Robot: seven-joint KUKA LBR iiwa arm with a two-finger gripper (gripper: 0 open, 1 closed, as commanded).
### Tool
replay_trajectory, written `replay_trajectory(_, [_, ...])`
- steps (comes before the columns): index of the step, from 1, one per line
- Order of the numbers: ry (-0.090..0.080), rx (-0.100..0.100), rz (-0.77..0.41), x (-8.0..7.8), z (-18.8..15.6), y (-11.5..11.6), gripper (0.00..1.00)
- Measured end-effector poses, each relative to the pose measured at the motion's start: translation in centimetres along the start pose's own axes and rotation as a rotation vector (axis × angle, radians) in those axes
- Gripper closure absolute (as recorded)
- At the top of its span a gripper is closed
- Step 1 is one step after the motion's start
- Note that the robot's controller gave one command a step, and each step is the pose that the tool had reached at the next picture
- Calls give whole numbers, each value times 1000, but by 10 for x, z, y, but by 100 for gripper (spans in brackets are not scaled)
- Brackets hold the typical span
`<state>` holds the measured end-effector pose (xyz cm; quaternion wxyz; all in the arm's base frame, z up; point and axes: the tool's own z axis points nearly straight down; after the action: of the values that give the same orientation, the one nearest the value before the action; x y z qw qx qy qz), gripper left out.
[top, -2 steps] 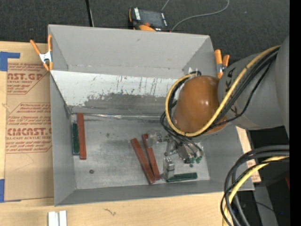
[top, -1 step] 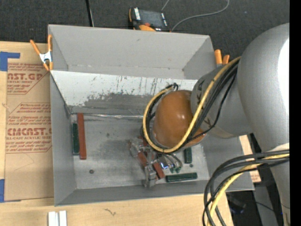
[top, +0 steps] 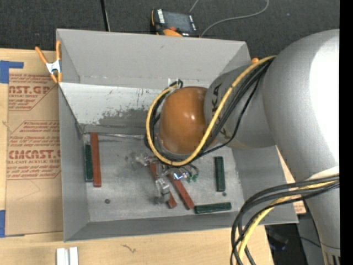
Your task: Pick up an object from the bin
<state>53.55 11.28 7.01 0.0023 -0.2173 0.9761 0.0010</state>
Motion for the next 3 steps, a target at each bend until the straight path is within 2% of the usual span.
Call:
replay_trajectory(1, [5, 1, 14, 45, -28, -50, 0])
replay_trajectory(2, [7, 1, 221, 91, -28, -69, 0])
replay_trajectory(3, [2, 0, -129, 70, -19, -32, 0])
